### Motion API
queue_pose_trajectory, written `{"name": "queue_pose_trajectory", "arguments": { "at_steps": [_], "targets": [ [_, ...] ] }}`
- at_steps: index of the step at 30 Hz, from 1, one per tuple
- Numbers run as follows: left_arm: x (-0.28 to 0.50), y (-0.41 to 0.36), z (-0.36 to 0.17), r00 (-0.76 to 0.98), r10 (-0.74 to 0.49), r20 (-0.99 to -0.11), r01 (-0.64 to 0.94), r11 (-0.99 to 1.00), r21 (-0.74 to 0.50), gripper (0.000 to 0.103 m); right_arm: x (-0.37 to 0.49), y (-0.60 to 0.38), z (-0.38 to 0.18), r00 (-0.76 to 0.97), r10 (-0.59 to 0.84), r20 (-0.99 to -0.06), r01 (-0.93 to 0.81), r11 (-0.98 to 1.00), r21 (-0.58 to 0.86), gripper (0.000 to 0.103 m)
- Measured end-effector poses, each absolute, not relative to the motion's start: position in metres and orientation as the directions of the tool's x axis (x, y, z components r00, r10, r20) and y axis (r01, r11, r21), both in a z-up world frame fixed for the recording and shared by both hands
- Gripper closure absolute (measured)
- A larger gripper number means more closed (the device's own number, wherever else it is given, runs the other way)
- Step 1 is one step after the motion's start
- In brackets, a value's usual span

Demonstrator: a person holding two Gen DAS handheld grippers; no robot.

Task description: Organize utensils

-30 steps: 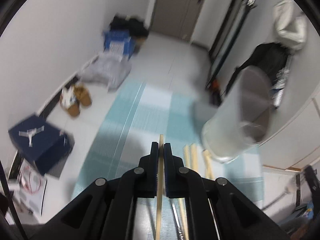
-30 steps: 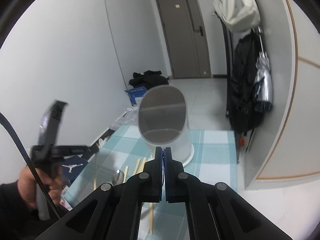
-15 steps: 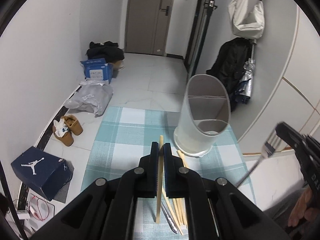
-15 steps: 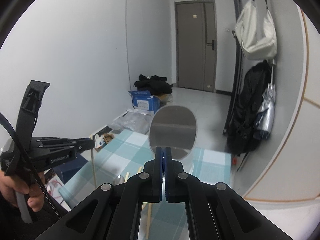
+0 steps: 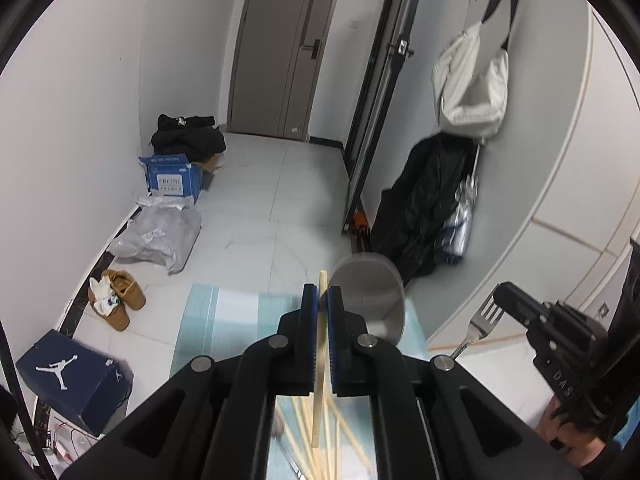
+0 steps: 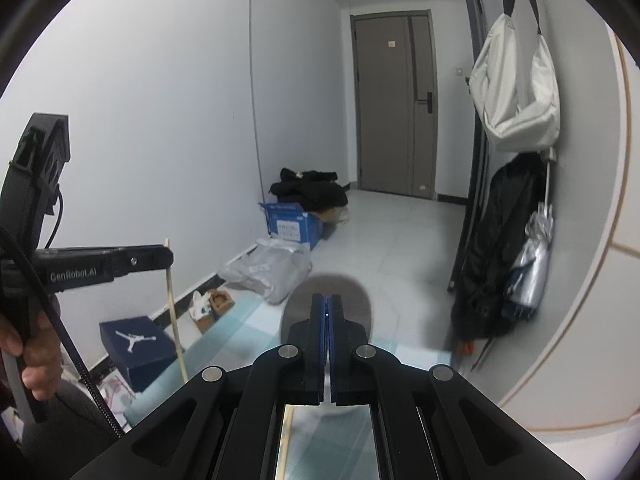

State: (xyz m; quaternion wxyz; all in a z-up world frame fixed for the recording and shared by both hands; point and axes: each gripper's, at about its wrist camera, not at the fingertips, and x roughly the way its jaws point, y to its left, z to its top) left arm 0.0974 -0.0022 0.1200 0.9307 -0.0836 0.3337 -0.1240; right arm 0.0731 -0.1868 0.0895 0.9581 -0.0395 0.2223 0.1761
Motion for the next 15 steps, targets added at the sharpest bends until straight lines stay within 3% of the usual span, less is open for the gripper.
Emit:
{"name": "queue_pose_trajectory", "arguments": {
  "at_steps": [7,15],
  "targets": [
    [0.138,-0.014,0.152,0.776,-0.328,-0.539,0.198,0.938,-0.285,0.102,0.118,-0.194,0.129,0.859,0.323,-0.396,-0.361,0.932,-0.023,0.102],
    [0.176,-0.023,0.148,0.801,-0.331,-0.498,0.188,0.93,-0.317,0.102,0.171,-0.189,0.142,0.873,0.319,-0.369,-0.379,0.919,-0.103,0.102]
  ]
}}
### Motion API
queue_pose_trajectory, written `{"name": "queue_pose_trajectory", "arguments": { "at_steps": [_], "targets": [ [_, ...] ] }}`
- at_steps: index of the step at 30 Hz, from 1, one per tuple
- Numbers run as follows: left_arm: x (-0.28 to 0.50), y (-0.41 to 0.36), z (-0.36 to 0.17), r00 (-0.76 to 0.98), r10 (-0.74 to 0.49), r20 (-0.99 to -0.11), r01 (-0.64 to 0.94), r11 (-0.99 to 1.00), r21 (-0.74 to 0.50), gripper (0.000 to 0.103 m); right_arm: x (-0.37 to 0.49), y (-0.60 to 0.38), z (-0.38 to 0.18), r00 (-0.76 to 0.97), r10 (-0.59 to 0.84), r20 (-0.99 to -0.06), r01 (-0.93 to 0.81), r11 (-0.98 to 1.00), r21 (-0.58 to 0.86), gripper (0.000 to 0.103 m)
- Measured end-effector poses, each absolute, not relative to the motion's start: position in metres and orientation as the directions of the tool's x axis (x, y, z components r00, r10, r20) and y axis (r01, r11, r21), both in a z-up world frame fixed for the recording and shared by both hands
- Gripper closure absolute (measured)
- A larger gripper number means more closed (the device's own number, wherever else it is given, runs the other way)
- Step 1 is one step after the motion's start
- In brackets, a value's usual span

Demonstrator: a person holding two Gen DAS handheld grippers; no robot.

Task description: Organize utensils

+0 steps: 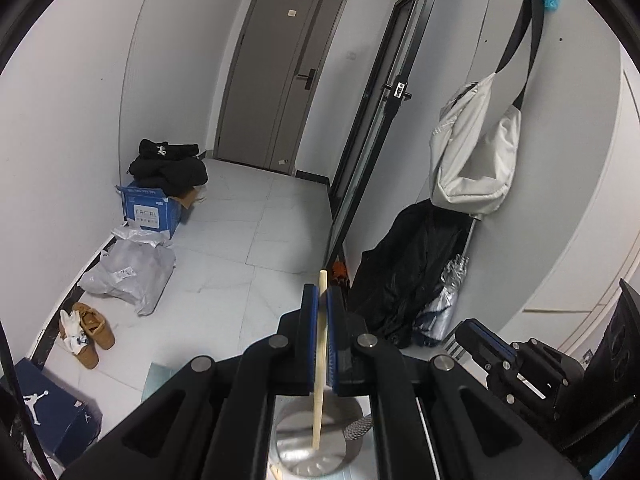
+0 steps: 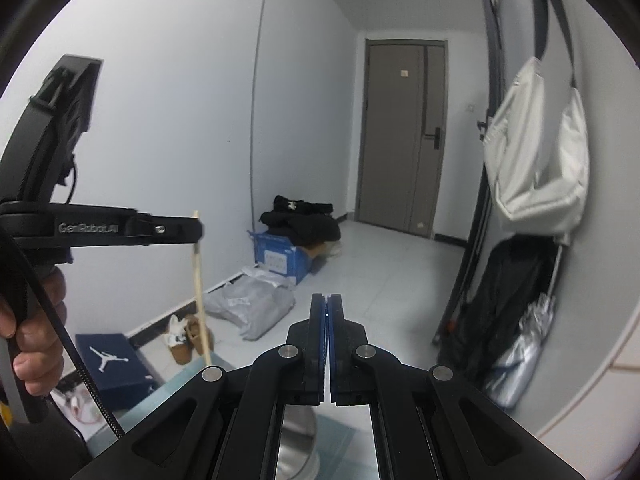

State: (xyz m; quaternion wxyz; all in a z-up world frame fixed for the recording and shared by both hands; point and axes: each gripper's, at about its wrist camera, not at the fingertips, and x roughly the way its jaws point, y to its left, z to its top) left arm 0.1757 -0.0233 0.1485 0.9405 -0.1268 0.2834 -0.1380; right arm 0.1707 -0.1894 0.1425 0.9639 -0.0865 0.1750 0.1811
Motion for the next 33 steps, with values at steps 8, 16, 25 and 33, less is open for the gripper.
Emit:
{"name": "queue_pose_trajectory", "arguments": {
  "at_steps": [8,16,25,33],
  "targets": [
    [0.21,-0.024,0.127,0.766,-0.386,-0.514,0.235,0.913,-0.335,0.102,0.207,-0.193,0.126,0.88,0.315,-0.356,-0.38,0.917,-0.126,0.102],
    [0.204,-0.036,0.114,0.741,-0.441,-0.507,0.349,0.897,-0.271,0.102,0.2,-0.184,0.099,0.863,0.381,-0.331,-0.457,0.868,-0.194,0.102],
    [0.195,-0.039,0.097,0.699,-0.48,-0.53,0.43,0.874,-0.224,0.102,0.2,-0.181,0.066,0.82,0.411,-0.398,-0.509,0.841,-0.181,0.102],
    [0.203,-0.044,0.087,0.639,-0.493,-0.59,0.434,0.865,-0.252,0.101,0.205,-0.175,0.051,0.79,0.421,-0.446,-0.527,0.838,-0.142,0.101]
  ]
}}
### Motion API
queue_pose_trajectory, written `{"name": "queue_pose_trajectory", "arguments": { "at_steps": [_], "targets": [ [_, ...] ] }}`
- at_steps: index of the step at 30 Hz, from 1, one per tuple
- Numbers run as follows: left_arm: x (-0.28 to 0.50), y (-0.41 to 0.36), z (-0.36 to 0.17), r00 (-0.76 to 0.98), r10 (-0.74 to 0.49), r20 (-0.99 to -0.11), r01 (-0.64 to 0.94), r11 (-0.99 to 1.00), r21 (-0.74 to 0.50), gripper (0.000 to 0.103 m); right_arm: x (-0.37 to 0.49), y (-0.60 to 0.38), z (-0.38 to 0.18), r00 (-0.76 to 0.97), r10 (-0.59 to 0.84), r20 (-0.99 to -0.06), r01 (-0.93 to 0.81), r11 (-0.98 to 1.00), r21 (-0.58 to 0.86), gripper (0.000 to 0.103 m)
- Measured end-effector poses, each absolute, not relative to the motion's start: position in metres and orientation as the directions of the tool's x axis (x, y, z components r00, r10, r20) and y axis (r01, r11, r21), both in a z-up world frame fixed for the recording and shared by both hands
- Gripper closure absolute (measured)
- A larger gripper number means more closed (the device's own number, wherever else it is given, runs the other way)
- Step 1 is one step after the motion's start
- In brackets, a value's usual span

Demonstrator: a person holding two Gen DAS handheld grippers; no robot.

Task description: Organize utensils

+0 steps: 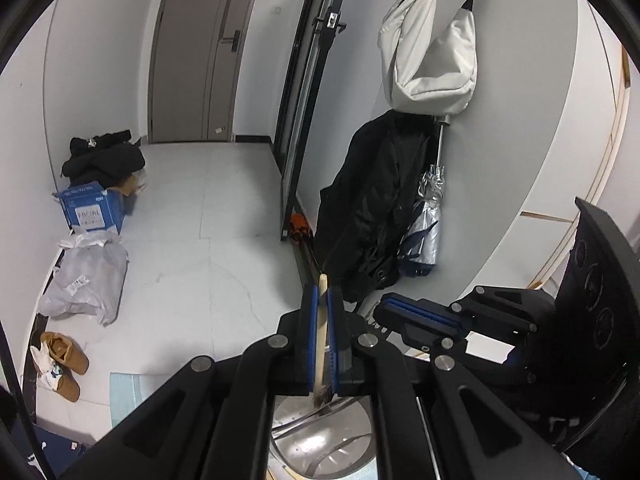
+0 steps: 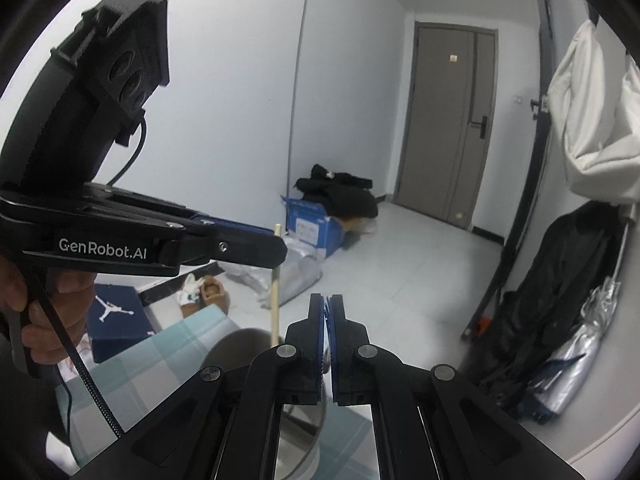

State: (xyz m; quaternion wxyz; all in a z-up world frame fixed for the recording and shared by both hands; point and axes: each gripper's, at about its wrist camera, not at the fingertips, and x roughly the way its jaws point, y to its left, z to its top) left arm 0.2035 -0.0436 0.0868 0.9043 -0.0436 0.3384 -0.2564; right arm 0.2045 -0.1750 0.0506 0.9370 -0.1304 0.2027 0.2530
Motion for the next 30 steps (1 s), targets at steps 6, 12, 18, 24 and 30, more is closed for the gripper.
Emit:
{"name": "queue_pose_trajectory", "arguments": {
  "at_steps": [6,12,18,24,30],
  "targets": [
    [0.199,-0.022,0.092,0.669,-0.439,-0.6,0.328,0.898,-0.292,0.071,0.197,-0.188,0.052,0.777,0.442,-0.448,-0.509,0.86,-0.036,0.087],
    [0.177,-0.007,0.097,0.718,-0.363,-0.595,0.228,0.929,-0.292,0.047,0.174,-0.211,0.067,0.8,0.429,-0.419,-0.445,0.893,0.065,0.067],
    [0.139,-0.005,0.102,0.767,-0.259,-0.587,0.149,0.962,-0.229,0.032,0.138,-0.215,0.078,0.82,0.41,-0.4,-0.405,0.909,0.102,0.051],
    [0.107,0.002,0.105,0.802,-0.199,-0.563,0.102,0.975,-0.199,0.022,0.097,-0.206,0.084,0.837,0.404,-0.369,-0.389,0.914,0.119,0.036],
    [0.08,0.01,0.103,0.826,-0.163,-0.539,0.059,0.977,-0.205,0.013,0.069,-0.196,0.079,0.842,0.396,-0.367,-0.369,0.918,0.145,0.03]
  ]
}}
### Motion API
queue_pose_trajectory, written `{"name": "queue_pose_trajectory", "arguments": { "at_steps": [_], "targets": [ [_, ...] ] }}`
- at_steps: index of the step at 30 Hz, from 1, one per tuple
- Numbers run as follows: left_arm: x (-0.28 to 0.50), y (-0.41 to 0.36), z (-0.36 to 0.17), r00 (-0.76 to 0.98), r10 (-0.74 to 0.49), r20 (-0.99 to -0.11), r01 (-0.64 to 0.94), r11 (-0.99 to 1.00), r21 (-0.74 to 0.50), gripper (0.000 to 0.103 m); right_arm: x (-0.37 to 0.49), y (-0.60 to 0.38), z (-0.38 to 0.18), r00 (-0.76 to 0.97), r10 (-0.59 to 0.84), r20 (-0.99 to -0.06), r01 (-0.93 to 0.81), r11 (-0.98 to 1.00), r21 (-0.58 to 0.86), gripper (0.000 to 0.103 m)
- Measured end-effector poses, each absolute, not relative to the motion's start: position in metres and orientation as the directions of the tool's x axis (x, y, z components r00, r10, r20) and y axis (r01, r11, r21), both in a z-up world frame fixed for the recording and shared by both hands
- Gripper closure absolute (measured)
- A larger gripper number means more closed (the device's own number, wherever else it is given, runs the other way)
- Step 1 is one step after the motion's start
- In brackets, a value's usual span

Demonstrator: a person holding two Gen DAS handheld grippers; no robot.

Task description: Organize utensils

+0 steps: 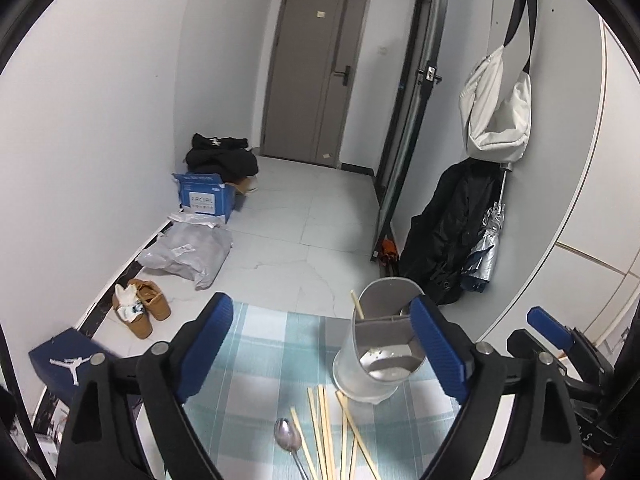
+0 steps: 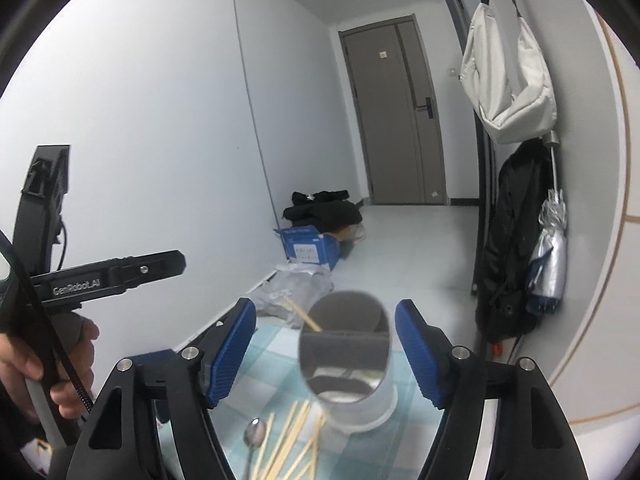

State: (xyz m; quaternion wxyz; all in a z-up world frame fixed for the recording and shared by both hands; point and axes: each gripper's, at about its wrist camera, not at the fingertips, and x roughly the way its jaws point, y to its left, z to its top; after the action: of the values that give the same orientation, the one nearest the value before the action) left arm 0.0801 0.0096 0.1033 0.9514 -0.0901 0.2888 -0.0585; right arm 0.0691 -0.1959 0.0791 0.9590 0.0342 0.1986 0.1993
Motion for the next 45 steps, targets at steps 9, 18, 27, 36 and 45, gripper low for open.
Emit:
{"name": "queue_pose_trajectory", "arguments": {
  "at_steps": [9,18,27,36,45],
  "targets": [
    [0.05,0.02,0.092,0.85,-0.136,-0.509,0.032,0.978,-0.208,0.006,0.035,-0.188,0.065,0.849,0.384,-0.363,-0.349,0.923,0.162,0.023],
    [0.029,0.02,0.074,0.855,-0.144,-0.499,0.061,0.982,-0.18,0.005,0.02,-0.182,0.04,0.835,0.379,-0.4,-0.329,0.925,0.189,0.021],
    [0.029,0.032,0.042,0.835,-0.12,-0.538,0.02,0.982,-0.188,0.005,0.026,-0.18,0.014,0.819,0.338,-0.464,-0.284,0.941,0.184,0.018],
    [0.052,0.049,-0.032,0.715,-0.117,-0.689,-0.04,0.977,-0.208,0.005,0.039,-0.169,-0.027,0.744,0.372,-0.555,-0.318,0.928,0.196,0.018],
    [0.07,0.042,-0.07,0.581,-0.17,-0.796,-0.027,0.973,-0.228,0.005,0.057,-0.166,-0.074,0.669,0.352,-0.655,-0.29,0.935,0.206,0.018]
  ]
}}
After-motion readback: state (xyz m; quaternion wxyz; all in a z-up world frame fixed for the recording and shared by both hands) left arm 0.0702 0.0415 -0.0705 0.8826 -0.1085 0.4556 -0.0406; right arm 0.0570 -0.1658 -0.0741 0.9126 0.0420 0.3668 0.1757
